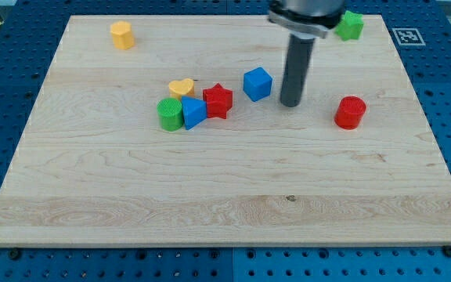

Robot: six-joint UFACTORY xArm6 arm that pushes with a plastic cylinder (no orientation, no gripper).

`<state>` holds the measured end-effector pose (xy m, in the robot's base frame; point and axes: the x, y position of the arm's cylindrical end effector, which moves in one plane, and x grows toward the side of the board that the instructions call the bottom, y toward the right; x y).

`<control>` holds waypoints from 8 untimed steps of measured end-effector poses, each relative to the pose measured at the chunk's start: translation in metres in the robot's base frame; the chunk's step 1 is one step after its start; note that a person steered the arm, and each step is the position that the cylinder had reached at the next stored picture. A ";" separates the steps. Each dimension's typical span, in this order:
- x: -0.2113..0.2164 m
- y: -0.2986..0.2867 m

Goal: Move blue cube into the group of blocks at the center

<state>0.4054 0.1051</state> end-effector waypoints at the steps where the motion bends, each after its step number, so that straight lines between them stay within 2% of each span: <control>1: -0.019 -0.014; 2: -0.029 -0.067; 4: -0.047 -0.094; 5: -0.072 -0.106; 7: -0.079 -0.103; 8: -0.078 -0.083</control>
<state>0.3278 0.0221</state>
